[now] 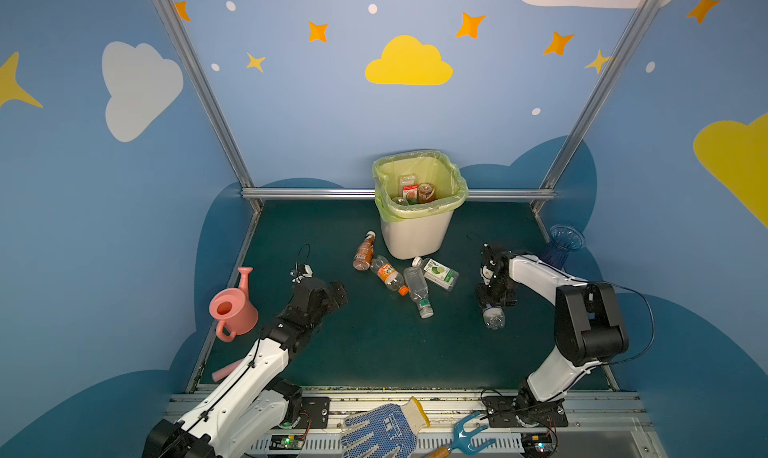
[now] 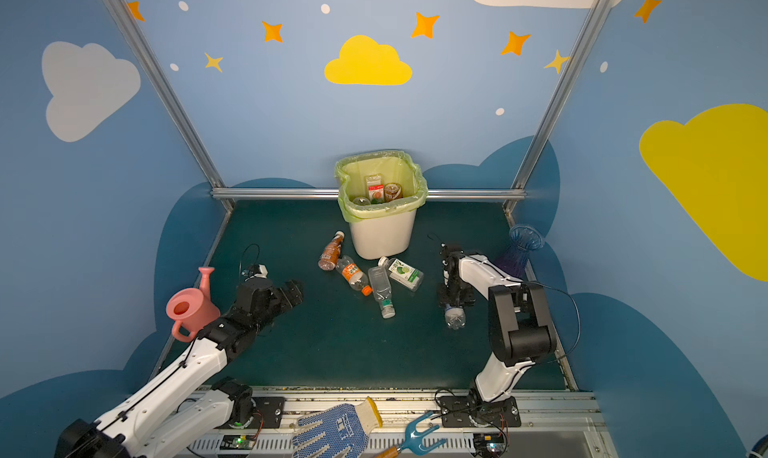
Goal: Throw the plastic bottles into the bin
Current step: 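Grasp the blue-capped clear bottle with the right gripper and lift it, then carry the blue-capped bottle over the bin with the right gripper and release it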
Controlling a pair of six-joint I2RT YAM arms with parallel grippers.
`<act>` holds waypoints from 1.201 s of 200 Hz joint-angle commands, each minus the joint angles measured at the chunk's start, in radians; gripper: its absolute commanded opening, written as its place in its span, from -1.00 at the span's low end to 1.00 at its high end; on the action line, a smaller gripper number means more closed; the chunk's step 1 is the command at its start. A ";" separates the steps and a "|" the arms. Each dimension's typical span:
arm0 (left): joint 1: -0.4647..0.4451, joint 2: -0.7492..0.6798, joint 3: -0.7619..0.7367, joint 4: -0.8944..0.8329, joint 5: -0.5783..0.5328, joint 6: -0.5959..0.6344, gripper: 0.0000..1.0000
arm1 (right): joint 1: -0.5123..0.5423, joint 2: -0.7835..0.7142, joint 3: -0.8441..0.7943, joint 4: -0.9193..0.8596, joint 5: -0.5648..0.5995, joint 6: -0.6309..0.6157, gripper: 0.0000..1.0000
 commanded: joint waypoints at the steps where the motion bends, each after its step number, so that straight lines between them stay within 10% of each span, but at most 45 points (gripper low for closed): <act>1: 0.007 -0.012 -0.014 -0.018 -0.020 -0.003 1.00 | 0.005 0.008 0.024 -0.038 0.030 -0.002 0.05; 98: 0.050 0.063 -0.024 0.008 0.003 -0.038 1.00 | -0.090 -0.297 0.477 -0.062 -0.178 0.043 -0.18; 161: 0.078 0.128 -0.026 0.046 0.028 -0.038 1.00 | -0.148 -0.390 0.875 0.295 -0.248 0.219 -0.17; 207: 0.079 0.152 -0.013 0.049 0.054 -0.040 1.00 | 0.003 -0.067 0.980 0.373 -0.479 0.310 -0.10; 240: 0.080 0.162 -0.009 0.041 0.064 -0.042 1.00 | 0.157 0.418 1.682 -0.184 -0.486 0.106 0.16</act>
